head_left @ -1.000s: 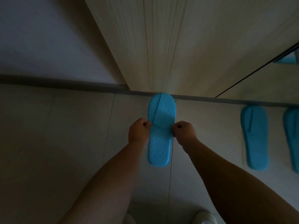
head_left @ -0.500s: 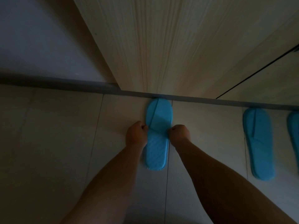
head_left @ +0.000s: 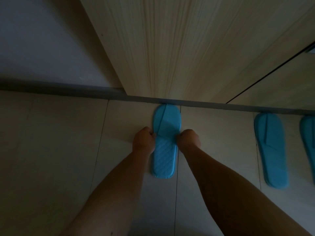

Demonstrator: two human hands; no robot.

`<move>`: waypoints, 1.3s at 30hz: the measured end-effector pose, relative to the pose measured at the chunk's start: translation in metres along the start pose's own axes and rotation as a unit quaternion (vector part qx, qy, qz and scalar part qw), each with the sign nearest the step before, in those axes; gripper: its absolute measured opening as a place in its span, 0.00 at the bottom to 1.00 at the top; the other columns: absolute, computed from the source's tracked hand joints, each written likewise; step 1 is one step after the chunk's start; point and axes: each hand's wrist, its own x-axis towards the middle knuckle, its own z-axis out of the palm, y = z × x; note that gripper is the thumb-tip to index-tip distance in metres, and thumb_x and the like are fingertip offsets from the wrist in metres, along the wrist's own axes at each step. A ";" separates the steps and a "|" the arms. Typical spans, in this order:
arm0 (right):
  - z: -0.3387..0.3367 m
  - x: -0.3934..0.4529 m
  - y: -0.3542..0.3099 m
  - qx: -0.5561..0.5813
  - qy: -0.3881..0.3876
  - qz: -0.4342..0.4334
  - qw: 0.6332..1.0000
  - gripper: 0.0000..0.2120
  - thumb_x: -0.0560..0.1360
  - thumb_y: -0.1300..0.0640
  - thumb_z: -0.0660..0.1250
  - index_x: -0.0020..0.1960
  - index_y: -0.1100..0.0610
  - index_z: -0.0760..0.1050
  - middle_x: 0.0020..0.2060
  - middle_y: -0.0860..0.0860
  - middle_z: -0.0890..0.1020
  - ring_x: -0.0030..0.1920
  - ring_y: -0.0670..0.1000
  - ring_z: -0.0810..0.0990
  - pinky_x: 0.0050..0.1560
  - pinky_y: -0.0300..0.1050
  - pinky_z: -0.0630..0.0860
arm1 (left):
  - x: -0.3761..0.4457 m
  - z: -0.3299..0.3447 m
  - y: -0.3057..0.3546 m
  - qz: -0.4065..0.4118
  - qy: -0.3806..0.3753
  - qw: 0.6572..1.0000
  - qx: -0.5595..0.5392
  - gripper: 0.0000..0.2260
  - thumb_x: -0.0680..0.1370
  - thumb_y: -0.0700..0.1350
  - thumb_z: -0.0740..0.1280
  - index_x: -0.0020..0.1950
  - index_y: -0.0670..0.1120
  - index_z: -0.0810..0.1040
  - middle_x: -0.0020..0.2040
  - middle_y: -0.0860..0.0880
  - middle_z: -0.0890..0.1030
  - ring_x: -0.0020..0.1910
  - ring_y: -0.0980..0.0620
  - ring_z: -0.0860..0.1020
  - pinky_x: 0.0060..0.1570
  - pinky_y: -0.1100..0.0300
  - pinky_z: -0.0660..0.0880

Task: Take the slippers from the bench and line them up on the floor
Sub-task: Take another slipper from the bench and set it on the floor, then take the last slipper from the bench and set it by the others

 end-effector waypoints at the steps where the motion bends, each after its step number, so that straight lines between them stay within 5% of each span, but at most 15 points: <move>1: -0.001 -0.001 0.000 -0.008 0.001 -0.003 1.000 0.08 0.78 0.56 0.62 0.49 0.59 0.77 0.39 0.53 0.79 0.40 0.52 0.80 0.41 0.48 0.77 | -0.001 -0.001 0.001 0.000 -0.001 1.000 0.005 0.10 0.79 0.46 0.63 0.54 0.41 0.77 0.54 0.40 0.81 0.54 0.40 0.79 0.52 0.52 0.75; 9: -0.058 -0.075 -0.011 -0.092 0.042 -0.076 0.992 0.12 0.80 0.52 0.57 0.51 0.58 0.76 0.37 0.50 0.76 0.36 0.46 0.73 0.46 0.47 0.74 | -0.077 -0.060 0.034 0.047 0.009 0.990 0.129 0.16 0.80 0.50 0.58 0.62 0.41 0.72 0.60 0.40 0.76 0.58 0.41 0.76 0.53 0.50 0.74; 14: -0.152 -0.192 -0.015 -0.130 0.082 -0.186 0.971 0.21 0.80 0.49 0.58 0.71 0.55 0.67 0.66 0.56 0.72 0.66 0.56 0.70 0.67 0.54 0.67 | -0.179 -0.146 0.099 0.212 0.032 0.926 0.312 0.14 0.79 0.50 0.58 0.57 0.42 0.74 0.54 0.42 0.78 0.52 0.42 0.76 0.48 0.51 0.70; 21: -0.298 -0.370 -0.010 -0.176 0.143 -0.199 0.953 0.27 0.80 0.44 0.57 0.75 0.54 0.60 0.75 0.56 0.63 0.76 0.58 0.57 0.75 0.57 0.53 | -0.328 -0.259 0.205 0.341 0.043 0.866 0.362 0.12 0.74 0.50 0.63 0.52 0.43 0.76 0.50 0.41 0.79 0.51 0.40 0.76 0.51 0.49 0.72; 25: -0.349 -0.450 -0.001 -0.181 0.146 -0.186 0.955 0.29 0.80 0.42 0.54 0.77 0.52 0.55 0.77 0.55 0.58 0.78 0.57 0.51 0.77 0.56 0.49 | -0.399 -0.299 0.242 0.378 0.018 0.849 0.370 0.20 0.77 0.53 0.59 0.64 0.44 0.71 0.64 0.42 0.74 0.67 0.40 0.69 0.65 0.44 0.66; 30: -0.386 -0.508 0.027 -0.147 0.182 -0.123 0.964 0.32 0.80 0.39 0.52 0.78 0.52 0.51 0.78 0.55 0.54 0.78 0.57 0.48 0.77 0.56 0.45 | -0.462 -0.316 0.281 0.428 0.001 0.815 0.390 0.28 0.78 0.56 0.56 0.76 0.45 0.58 0.76 0.43 0.62 0.77 0.42 0.55 0.74 0.41 0.49; 39: -0.440 -0.542 0.157 -0.101 0.224 -0.025 0.969 0.34 0.80 0.37 0.51 0.79 0.52 0.48 0.79 0.55 0.50 0.79 0.56 0.44 0.76 0.56 0.41 | -0.536 -0.238 0.362 0.502 -0.019 0.756 0.420 0.29 0.79 0.57 0.54 0.76 0.44 0.56 0.77 0.42 0.59 0.78 0.42 0.53 0.75 0.42 0.47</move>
